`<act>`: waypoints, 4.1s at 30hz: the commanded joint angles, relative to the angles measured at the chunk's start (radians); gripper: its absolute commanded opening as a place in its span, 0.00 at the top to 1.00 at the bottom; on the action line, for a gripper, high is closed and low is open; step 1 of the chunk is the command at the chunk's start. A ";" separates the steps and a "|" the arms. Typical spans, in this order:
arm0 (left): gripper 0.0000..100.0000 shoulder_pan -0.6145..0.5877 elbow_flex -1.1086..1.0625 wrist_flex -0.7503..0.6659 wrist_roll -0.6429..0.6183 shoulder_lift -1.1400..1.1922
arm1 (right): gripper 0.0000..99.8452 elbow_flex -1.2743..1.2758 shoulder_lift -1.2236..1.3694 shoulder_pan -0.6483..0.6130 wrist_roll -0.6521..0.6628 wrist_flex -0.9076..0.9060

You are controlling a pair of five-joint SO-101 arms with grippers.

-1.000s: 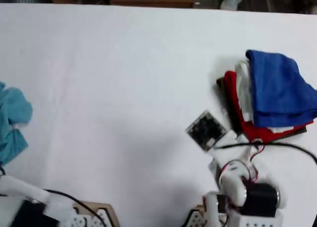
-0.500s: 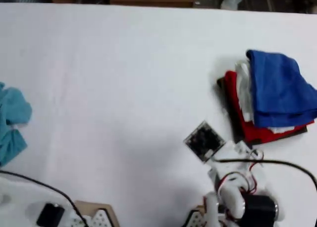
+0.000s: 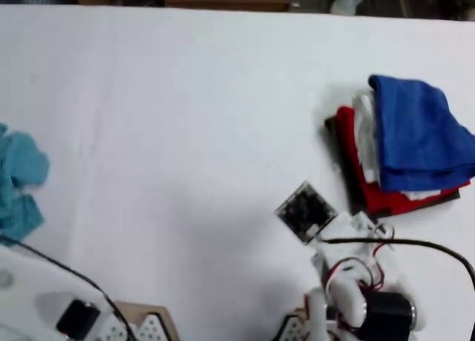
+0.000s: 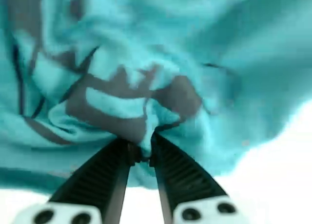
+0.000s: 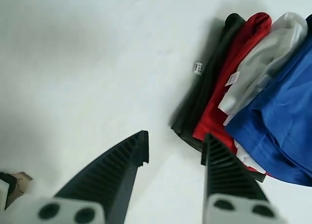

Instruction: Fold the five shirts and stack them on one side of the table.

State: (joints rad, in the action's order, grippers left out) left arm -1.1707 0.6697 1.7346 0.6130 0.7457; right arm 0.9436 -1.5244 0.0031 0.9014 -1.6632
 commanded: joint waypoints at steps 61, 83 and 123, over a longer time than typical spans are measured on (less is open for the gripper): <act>0.75 -0.414 -1.307 -0.505 0.117 -1.418 | 0.82 -0.609 1.244 -1.086 -0.308 0.361; 0.75 -0.304 -0.855 -0.494 0.115 -0.720 | 0.98 -0.850 1.595 -0.530 -0.285 0.443; 0.75 -0.454 -0.704 -0.551 -0.133 -0.646 | 0.79 -0.664 1.596 -0.941 -0.261 0.524</act>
State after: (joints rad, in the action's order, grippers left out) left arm -1.5881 -0.0821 1.1899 0.4810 0.1059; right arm 0.2700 0.0284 -0.9237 0.6483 -1.2029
